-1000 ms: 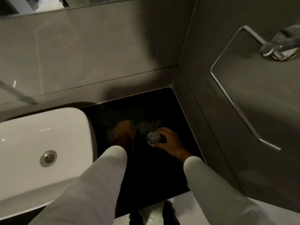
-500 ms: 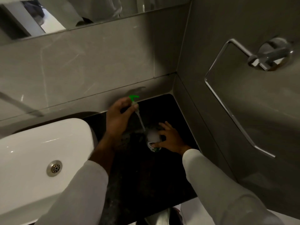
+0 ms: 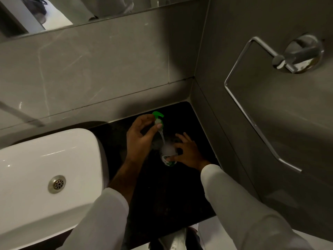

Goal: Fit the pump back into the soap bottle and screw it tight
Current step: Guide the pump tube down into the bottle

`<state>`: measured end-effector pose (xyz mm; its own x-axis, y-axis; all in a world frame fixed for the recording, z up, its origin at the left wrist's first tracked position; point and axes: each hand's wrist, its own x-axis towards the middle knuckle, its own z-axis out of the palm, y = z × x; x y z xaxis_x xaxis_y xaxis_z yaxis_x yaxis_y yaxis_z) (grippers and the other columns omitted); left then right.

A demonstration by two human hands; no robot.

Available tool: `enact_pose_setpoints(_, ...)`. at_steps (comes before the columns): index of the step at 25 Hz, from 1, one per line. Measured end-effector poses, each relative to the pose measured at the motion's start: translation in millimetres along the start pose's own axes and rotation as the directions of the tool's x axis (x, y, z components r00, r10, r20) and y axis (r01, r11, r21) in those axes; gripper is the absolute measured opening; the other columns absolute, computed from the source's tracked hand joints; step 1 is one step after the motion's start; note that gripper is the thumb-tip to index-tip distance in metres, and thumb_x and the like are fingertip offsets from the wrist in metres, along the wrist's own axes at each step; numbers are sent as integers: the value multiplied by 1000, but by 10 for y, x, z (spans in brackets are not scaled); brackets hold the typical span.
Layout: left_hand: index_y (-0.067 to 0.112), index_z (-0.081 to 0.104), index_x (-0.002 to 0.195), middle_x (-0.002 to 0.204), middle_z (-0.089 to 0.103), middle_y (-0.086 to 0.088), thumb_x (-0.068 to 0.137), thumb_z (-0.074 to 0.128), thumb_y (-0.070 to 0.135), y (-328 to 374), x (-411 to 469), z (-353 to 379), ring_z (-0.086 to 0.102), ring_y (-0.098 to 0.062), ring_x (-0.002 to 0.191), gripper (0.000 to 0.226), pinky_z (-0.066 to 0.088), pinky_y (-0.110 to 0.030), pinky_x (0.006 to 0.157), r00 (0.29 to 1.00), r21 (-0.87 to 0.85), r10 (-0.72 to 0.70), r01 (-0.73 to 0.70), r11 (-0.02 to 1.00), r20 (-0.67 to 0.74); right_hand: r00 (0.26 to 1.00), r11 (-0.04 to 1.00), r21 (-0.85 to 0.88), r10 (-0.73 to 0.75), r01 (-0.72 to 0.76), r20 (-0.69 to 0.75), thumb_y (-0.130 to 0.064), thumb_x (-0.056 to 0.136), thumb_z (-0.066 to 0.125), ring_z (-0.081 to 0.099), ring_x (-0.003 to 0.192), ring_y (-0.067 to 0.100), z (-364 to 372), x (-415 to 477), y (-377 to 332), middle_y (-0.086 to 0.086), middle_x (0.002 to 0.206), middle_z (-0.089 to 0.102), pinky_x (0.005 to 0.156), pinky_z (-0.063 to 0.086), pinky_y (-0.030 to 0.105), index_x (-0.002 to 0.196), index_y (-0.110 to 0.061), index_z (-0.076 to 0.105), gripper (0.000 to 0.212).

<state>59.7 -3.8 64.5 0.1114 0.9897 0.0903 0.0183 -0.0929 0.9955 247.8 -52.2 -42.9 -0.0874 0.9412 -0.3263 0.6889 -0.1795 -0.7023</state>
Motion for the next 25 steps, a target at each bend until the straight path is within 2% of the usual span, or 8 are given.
enact_pose_setpoints(2, 16, 68, 110, 110, 73, -12, 85, 75, -1, 59, 11, -1, 71, -26, 107, 30, 56, -46, 97, 999, -45, 20, -22, 999, -32, 1000, 1000, 9, -2, 2, -1, -57, 67, 79, 2, 151, 24, 3, -10, 1, -5, 162, 24, 119, 10, 60, 106, -33, 70, 47)
enact_pose_setpoints(5, 20, 68, 108, 109, 72, -12, 85, 75, -2, 81, 15, 17, 71, -26, 106, 33, 55, -44, 96, 998, -28, 63, -64, 998, -26, 1000, 1000, 8, -1, 1, -4, -57, 68, 79, 2, 151, 25, 5, -27, -4, -5, 161, 24, 118, 9, 61, 104, -33, 70, 45)
enact_pose_setpoints(8, 26, 69, 107, 109, 73, -13, 85, 76, 2, 4, 7, 32, 71, -28, 107, 33, 55, -43, 96, 999, -47, 35, -36, 998, -28, 1000, 1000, 9, 6, -6, 8, -57, 69, 78, 2, 151, 26, -10, -38, -15, -5, 162, 24, 118, 8, 61, 105, -33, 70, 44)
enact_pose_setpoints(10, 21, 68, 108, 110, 72, -17, 85, 77, 4, -88, -10, 47, 70, -31, 108, 30, 56, -43, 96, 1000, -41, 16, -16, 999, -7, 1000, 1000, 6, 8, -8, 6, -58, 69, 77, 3, 151, 26, -16, -43, -24, -4, 161, 25, 118, 8, 61, 105, -33, 70, 45)
enact_pose_setpoints(13, 16, 67, 111, 109, 74, -10, 84, 78, 2, -262, -104, 88, 72, -23, 107, 32, 58, -32, 91, 995, -2, -89, 89, 996, 45, 1000, 1000, 21, 12, -12, 7, -58, 69, 77, 4, 151, 26, -18, -59, -43, -4, 161, 26, 119, 9, 59, 105, -32, 70, 45)
enact_pose_setpoints(17, 6, 63, 117, 112, 72, -2, 89, 71, -3, -499, -297, 60, 70, -10, 107, 31, 58, -24, 88, 973, 137, -171, 150, 979, 157, 1000, 998, 66, 7, -6, -19, -55, 70, 78, 5, 151, 25, -25, -77, -31, -5, 160, 28, 119, 10, 57, 108, -30, 71, 45)
enact_pose_setpoints(21, 15, 59, 123, 119, 68, 3, 95, 64, 2, -575, -381, 12, 67, -3, 110, 30, 54, -17, 87, 939, 182, -228, 185, 966, 257, 1000, 999, 50, 4, -3, -14, -54, 70, 79, 6, 151, 26, -17, -64, -46, -5, 160, 28, 119, 10, 59, 108, -31, 71, 46)
enact_pose_setpoints(25, 19, 62, 121, 114, 67, 7, 88, 78, 23, -605, -376, 22, 65, -1, 105, 37, 52, -12, 86, 963, 380, -189, 106, 919, 189, 1000, 996, 84, 14, -12, -27, -56, 68, 79, 7, 151, 25, -11, -80, -46, -6, 159, 30, 119, 10, 57, 107, -33, 71, 45)
